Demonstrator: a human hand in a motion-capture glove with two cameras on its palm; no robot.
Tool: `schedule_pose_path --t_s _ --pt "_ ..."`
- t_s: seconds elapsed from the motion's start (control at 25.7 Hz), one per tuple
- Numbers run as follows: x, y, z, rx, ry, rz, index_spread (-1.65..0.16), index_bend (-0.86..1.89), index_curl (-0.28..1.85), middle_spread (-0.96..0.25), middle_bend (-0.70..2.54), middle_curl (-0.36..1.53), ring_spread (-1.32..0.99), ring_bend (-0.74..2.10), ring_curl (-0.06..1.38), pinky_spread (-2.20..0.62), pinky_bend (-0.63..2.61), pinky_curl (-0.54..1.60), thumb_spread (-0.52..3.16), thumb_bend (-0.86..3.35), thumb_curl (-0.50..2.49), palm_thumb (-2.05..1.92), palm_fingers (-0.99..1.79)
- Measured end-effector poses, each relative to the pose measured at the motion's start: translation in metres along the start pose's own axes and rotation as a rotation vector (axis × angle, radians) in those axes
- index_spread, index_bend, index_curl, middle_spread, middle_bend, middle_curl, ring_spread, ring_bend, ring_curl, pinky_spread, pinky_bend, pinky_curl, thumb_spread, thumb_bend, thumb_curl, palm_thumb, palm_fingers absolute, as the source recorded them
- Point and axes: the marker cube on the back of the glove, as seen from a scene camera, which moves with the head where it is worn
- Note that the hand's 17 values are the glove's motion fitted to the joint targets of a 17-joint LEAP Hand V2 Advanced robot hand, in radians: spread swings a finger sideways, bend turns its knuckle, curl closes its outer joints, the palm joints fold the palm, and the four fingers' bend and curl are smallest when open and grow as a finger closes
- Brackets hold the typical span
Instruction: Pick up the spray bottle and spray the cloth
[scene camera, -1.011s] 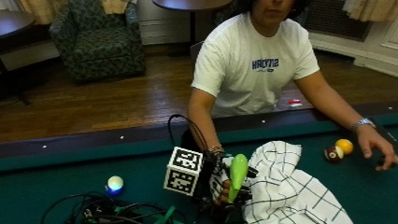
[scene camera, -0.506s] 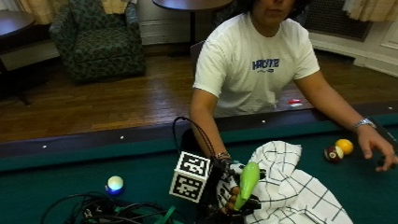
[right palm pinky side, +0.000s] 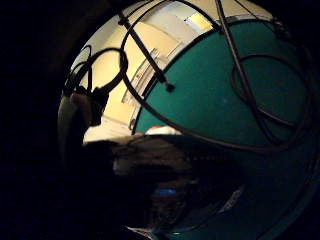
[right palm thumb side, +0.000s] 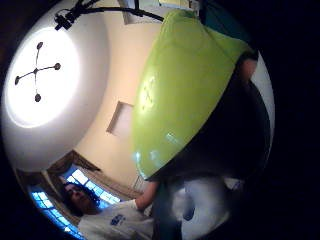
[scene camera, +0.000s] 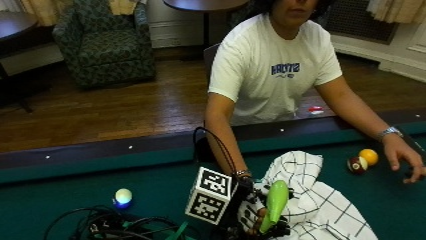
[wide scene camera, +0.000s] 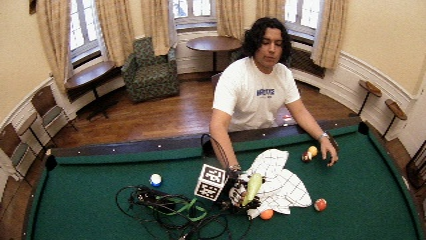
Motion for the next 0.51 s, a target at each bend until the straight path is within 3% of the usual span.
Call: schedule_pose_path --t_s 0.16,0.31,0.51 --pt "-0.004 0.002 -0.002 0.026 0.046 -0.021 -0.33 0.08 0.29 -0.24 0.42 0.47 -0.22 0.62 0.45 -0.28 0.44 0.42 0.89 0.05 0.41 0.8 1.43" --pt "-0.019 0.001 -0.014 0.032 0.006 -0.058 -0.31 0.17 0.32 -0.23 0.55 0.51 -0.22 0.66 0.47 -0.29 0.47 0.44 0.77 0.06 0.47 0.89 1.48" --pt "-0.071 0.004 -0.039 -0.079 -0.092 -0.154 -0.3 0.24 0.37 -0.22 0.62 0.55 -0.22 0.72 0.49 -0.29 0.48 0.45 0.67 0.04 0.52 0.92 1.47"
